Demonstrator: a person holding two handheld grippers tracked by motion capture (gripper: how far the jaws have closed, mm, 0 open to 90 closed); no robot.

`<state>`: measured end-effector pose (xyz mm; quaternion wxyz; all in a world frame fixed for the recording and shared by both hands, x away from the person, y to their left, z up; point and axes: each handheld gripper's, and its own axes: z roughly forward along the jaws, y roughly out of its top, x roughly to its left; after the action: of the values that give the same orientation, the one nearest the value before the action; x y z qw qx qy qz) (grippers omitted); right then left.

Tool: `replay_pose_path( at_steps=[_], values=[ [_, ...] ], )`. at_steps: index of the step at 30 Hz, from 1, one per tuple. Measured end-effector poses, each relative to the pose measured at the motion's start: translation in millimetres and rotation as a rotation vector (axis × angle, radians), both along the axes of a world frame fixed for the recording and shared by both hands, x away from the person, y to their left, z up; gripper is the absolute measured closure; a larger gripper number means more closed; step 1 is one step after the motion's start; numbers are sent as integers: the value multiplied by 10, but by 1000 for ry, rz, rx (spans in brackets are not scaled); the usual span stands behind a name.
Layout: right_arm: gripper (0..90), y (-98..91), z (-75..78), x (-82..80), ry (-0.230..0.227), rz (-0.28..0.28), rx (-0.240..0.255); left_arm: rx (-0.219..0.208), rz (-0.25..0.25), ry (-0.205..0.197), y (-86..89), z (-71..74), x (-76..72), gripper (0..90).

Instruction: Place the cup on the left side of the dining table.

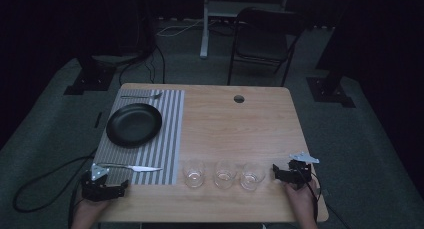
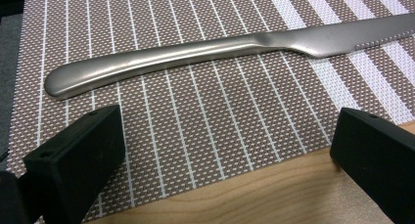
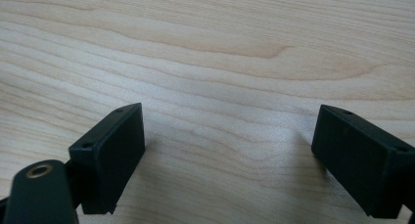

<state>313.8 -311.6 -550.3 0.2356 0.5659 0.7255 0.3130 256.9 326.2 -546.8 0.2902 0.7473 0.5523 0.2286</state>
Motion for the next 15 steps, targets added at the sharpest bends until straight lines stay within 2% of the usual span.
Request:
replay_pose_path(
  at_steps=[5,15],
  values=[
    [119,0,0,0,0,0,0,-2,-27,0,27,-1,-9,3],
    [120,0,0,-1,0,0,0,2,-38,8,34,8,-3,5]
  ],
)
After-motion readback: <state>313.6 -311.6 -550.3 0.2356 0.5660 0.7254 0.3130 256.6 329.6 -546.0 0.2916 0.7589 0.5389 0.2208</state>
